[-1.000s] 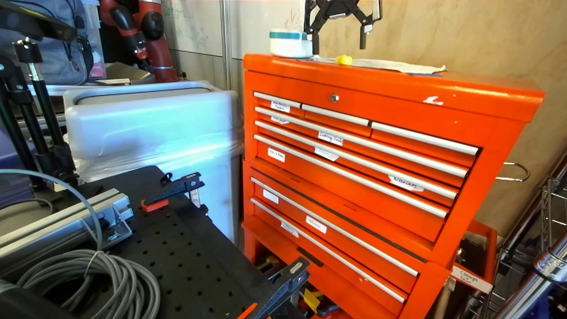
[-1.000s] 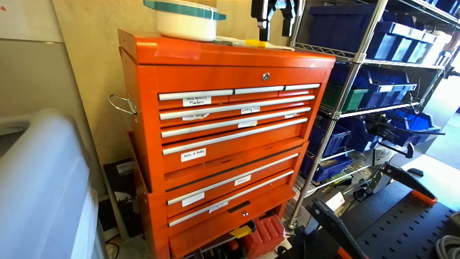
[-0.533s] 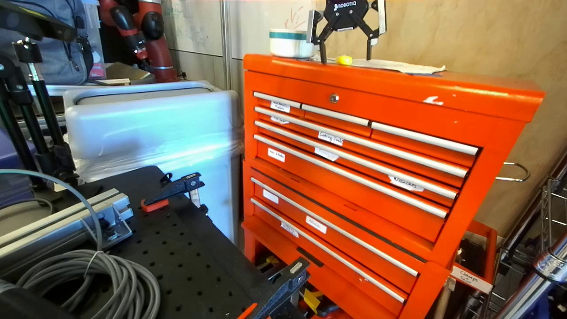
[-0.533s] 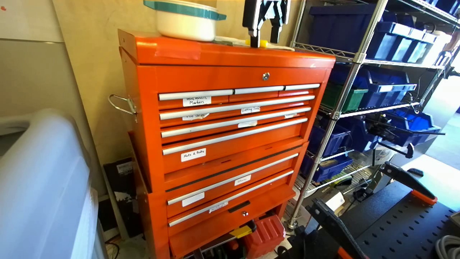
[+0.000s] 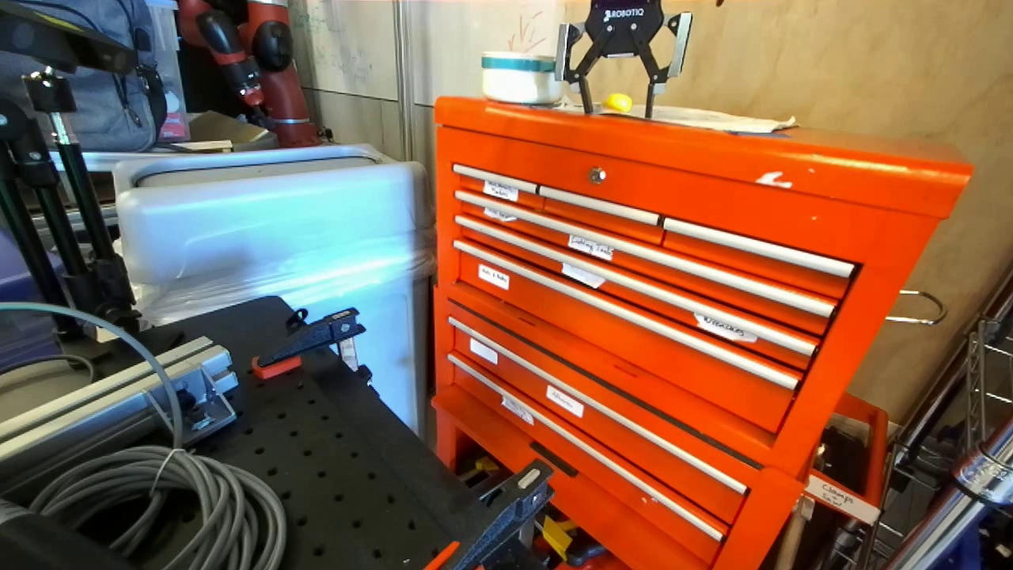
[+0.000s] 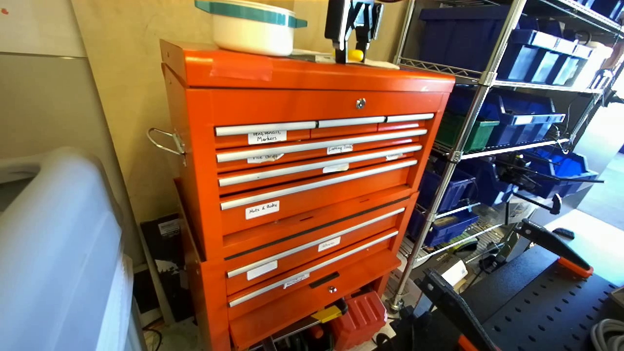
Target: Move the yellow object to the right
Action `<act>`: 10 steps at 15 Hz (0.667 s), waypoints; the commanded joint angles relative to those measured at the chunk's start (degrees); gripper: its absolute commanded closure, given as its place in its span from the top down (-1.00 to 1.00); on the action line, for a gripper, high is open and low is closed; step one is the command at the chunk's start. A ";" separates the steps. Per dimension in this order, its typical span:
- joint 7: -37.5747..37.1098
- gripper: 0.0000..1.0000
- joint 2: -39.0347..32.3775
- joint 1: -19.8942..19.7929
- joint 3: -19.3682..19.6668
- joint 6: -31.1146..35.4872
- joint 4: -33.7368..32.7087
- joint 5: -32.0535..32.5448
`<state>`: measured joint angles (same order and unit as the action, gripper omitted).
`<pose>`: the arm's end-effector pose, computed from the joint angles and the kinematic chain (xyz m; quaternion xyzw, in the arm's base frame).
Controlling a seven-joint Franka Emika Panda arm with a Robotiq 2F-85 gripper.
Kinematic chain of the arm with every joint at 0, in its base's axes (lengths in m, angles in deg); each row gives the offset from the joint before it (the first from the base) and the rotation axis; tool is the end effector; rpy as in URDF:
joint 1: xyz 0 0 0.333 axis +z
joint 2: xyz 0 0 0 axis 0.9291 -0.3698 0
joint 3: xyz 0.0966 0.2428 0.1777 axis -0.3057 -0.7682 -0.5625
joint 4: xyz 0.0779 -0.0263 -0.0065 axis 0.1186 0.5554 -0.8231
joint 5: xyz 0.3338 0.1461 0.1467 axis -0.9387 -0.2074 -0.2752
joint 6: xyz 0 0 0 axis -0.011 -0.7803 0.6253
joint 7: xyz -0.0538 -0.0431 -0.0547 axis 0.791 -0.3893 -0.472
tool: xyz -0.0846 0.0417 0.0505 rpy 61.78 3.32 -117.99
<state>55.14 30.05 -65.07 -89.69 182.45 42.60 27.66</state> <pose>0.6710 0.0857 0.3518 0.9708 0.2328 0.0268 0.0507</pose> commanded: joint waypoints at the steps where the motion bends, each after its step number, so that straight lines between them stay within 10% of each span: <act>1: 2.96 -0.13 -2.11 -0.04 -0.27 -0.23 -2.26 -0.52; 7: 3.36 -0.96 -1.38 1.04 0.13 0.42 -1.50 2.01; 10: 2.74 -0.95 -0.57 1.32 0.44 0.85 -0.86 3.61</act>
<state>58.09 29.95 -64.59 -89.68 182.54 41.85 30.01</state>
